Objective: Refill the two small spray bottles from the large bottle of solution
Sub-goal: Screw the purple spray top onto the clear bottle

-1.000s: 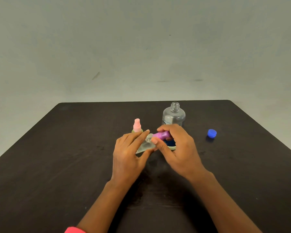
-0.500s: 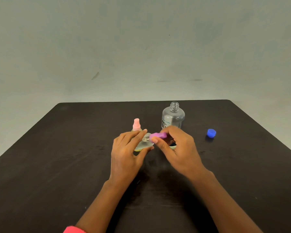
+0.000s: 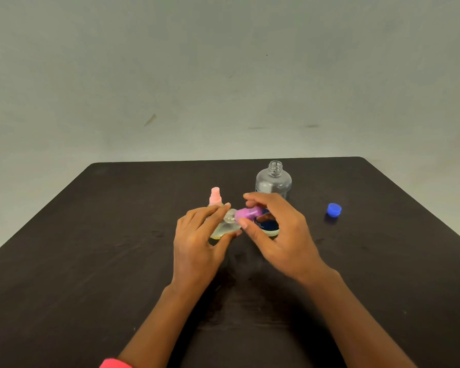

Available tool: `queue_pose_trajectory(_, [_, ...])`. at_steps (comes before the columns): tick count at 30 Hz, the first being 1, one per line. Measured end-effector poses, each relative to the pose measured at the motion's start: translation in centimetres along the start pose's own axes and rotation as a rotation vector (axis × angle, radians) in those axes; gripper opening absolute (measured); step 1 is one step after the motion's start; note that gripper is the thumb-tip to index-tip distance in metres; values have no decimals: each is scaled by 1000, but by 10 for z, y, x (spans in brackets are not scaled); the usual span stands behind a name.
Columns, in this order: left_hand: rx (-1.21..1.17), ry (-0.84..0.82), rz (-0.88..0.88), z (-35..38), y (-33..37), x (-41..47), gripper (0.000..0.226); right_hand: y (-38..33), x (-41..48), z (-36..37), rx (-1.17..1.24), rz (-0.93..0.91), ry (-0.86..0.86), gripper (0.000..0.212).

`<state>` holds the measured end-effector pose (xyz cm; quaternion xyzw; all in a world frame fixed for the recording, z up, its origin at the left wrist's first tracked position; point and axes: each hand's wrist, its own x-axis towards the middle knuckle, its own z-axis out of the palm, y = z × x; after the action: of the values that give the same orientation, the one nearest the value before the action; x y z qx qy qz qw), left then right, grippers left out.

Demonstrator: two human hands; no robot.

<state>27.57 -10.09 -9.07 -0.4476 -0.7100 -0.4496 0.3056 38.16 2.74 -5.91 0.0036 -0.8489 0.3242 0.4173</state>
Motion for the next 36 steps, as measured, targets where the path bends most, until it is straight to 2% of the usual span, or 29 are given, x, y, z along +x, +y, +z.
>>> queue_pose_trajectory(2, [-4,7,-15,-1,0,1,46,1,0,3,-16,-54,-25,27])
queue_pose_trajectory(5, [-5,7,-22,0,0,0,45,1,0,5,-37,-32,-8,21])
queue_pose_trajectory(12, [-12,12,-30,-1,0,1,45,1,-1,3,-56,8,-2,27])
queue_pose_trajectory(16, [-24,7,-31,-1,1,1,45,1,-1,3,-59,2,-64,30])
queue_pose_trajectory(27, [-25,33,-40,-2,2,1,44,-2,-3,14,-17,16,56,26])
queue_pose_trajectory(30, [-70,76,-144,-7,4,4,44,-7,-2,11,48,41,105,34])
queue_pose_trajectory(32, [-110,132,-263,-13,4,8,48,-5,1,5,59,61,216,33])
queue_pose_trajectory(36, [-165,245,-558,-24,-6,14,44,18,8,-15,-105,166,427,28])
